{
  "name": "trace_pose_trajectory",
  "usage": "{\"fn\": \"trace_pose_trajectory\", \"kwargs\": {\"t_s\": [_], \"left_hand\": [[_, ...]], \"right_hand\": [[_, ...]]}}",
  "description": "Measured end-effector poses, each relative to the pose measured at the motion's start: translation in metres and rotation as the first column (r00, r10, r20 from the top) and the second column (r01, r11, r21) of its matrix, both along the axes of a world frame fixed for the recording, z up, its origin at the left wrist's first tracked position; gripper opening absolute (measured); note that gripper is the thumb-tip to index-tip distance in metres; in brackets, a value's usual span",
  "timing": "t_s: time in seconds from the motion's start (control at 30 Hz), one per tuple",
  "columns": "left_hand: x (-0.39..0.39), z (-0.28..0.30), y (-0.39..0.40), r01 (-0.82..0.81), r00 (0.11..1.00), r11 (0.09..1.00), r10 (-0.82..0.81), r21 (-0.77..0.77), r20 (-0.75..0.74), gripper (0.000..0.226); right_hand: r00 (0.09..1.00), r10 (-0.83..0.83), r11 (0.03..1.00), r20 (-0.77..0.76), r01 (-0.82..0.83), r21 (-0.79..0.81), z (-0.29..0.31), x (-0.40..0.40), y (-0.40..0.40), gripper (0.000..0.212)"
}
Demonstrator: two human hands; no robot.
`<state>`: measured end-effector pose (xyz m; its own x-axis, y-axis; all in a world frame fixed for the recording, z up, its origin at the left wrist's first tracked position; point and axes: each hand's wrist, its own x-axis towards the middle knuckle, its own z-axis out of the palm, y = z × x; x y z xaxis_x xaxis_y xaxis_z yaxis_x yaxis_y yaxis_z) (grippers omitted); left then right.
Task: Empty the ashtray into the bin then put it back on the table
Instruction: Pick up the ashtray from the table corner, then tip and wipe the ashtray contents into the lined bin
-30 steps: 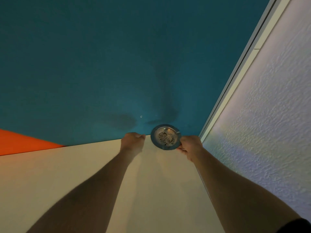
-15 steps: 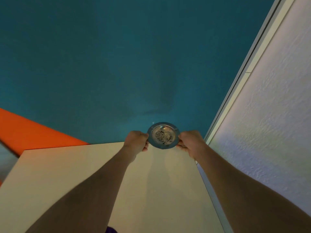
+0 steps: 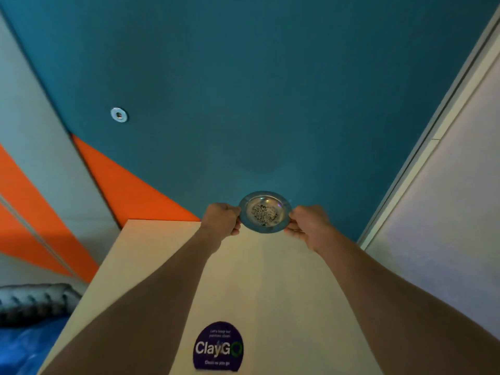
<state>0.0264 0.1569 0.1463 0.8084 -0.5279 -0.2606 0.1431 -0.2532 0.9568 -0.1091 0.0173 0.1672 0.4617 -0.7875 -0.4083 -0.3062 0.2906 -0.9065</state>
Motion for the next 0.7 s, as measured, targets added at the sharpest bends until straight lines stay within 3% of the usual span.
{"fn": "trace_pose_trajectory", "kwargs": {"t_s": [0.43, 0.7], "left_hand": [[0.028, 0.016, 0.16, -0.213, 0.976, 0.977, 0.214, -0.019, 0.042, 0.027], [0.044, 0.009, 0.269, -0.347, 0.938, 0.936, 0.346, -0.064, -0.029, 0.023]], "right_hand": [[0.977, 0.21, 0.978, 0.024, -0.21, 0.009, 0.015, 0.058, 0.138, 0.012], [0.943, 0.33, 0.943, 0.038, -0.331, 0.024, 0.002, 0.102, 0.235, 0.015]]}}
